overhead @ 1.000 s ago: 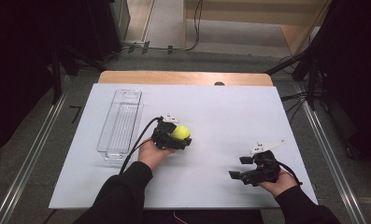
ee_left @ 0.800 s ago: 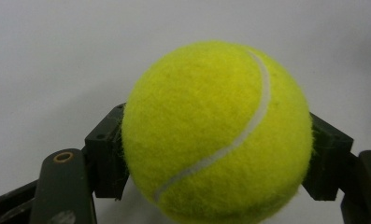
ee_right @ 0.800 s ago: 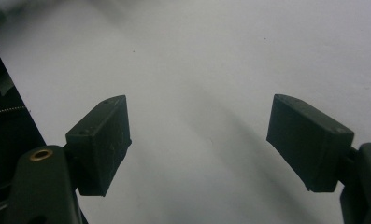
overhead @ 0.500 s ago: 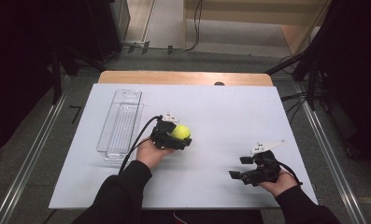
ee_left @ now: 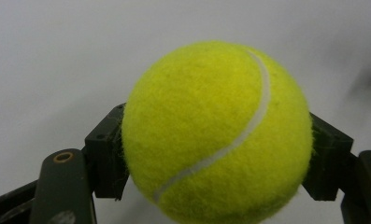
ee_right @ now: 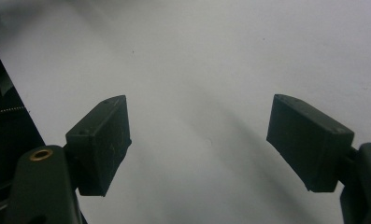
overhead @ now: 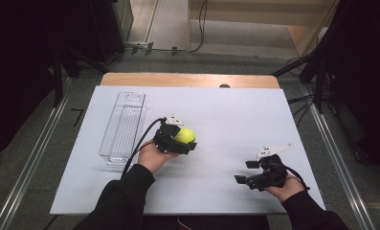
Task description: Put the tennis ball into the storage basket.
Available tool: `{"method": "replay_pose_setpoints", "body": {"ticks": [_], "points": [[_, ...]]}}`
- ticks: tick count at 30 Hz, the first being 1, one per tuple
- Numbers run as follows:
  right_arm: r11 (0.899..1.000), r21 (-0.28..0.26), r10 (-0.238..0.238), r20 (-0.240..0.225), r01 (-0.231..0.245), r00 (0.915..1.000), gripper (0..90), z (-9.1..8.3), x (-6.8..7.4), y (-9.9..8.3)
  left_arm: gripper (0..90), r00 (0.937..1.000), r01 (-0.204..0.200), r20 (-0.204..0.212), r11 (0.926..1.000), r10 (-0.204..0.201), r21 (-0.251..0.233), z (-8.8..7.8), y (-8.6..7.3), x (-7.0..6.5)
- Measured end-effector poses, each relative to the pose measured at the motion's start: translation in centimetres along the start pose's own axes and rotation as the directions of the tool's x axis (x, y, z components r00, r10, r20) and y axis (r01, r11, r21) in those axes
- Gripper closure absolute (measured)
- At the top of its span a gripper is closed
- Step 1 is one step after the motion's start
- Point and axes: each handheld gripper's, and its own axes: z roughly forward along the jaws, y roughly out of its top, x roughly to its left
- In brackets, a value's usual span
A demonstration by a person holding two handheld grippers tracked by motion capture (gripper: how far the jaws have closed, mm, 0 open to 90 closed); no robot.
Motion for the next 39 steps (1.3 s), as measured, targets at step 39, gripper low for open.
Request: {"method": "replay_pose_setpoints", "body": {"ticks": [39], "points": [[1.000, -0.015, -0.005, 0.000, 0.005, 1.0000, 19.4, 0.0, -0.2, 0.1, 26.2, 0.9983, 0.032, 0.048, 0.9994, -0.032, 0.010, -4.4, 1.5, 0.7]]}}
